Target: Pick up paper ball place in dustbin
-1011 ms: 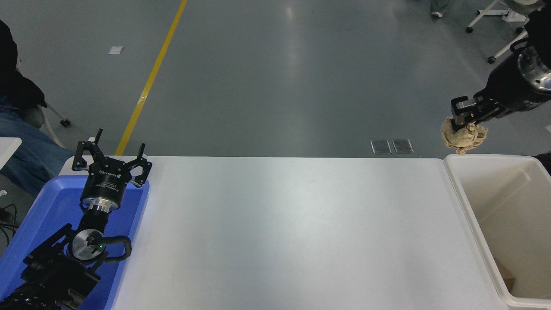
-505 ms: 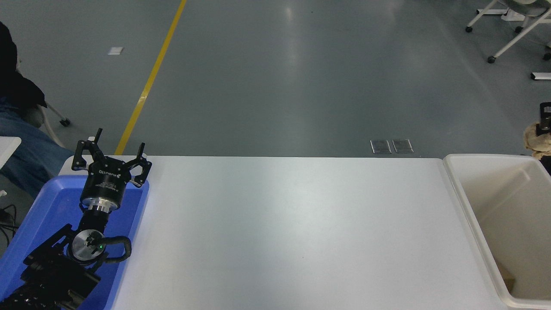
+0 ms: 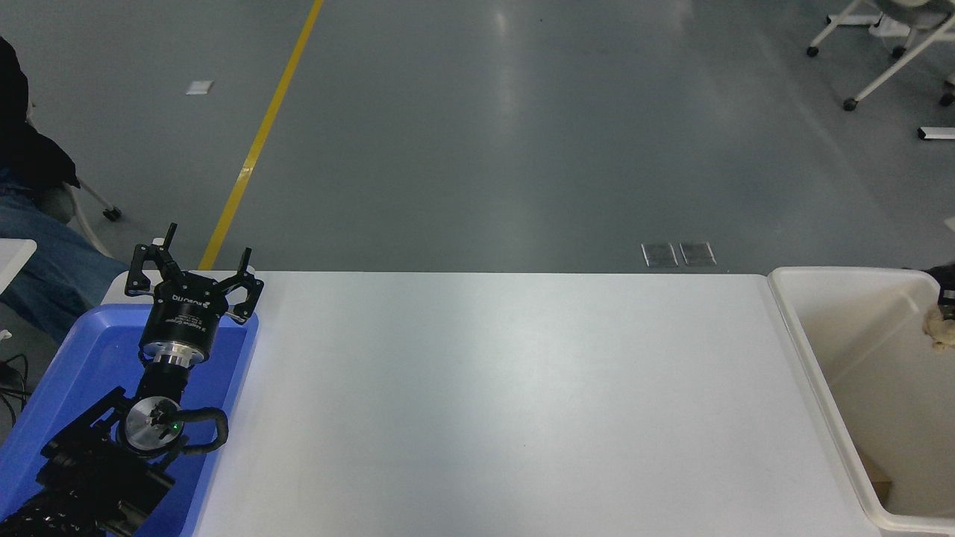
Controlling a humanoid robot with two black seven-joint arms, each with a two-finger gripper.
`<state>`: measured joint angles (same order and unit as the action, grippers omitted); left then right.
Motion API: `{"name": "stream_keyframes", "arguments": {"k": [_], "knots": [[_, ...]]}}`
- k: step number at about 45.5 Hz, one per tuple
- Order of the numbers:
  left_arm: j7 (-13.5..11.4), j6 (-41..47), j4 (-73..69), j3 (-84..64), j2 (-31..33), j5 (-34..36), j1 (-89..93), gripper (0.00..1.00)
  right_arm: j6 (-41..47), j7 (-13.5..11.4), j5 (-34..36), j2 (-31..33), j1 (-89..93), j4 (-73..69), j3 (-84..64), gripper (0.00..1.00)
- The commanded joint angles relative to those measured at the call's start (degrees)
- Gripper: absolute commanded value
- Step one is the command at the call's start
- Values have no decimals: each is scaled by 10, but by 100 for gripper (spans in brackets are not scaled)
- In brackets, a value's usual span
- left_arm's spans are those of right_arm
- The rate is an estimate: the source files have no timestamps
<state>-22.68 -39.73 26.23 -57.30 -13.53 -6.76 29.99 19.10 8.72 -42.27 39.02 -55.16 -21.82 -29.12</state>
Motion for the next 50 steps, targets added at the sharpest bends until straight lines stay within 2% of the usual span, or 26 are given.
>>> {"name": "stream_keyframes", "arguments": {"k": [1,3,4,5,6,28,32,42,50], "knots": [[0,0,0,0,0,0,1,100,-67,-4,31,-64,103,48,56,29],[0,0,0,0,1,0,1,100,-74,-6,32,-68,105,48,57,66],[0,0,0,0,0,0,1,100,-74,-7,34,-69,105,47,57,81],[0,0,0,0,0,0,1,100,-74,-7,37,-70,106,48,57,93],[0,0,0,0,0,0,1,100,-74,-8,40,-70,107,47,57,100],[0,0,0,1,0,0,2,100,-65,-11,41,-54,70,37,57,100],[0,0,0,1,0,0,2,100,-64,-12,37,-33,46,32,46,100],[1,-1,0,1,0,1,2,100,-49,-12,38,28,-122,-70,-66,100],[3,-2,0,1,0,1,2,100,-27,-25,36,49,-285,-179,-158,100]]}}
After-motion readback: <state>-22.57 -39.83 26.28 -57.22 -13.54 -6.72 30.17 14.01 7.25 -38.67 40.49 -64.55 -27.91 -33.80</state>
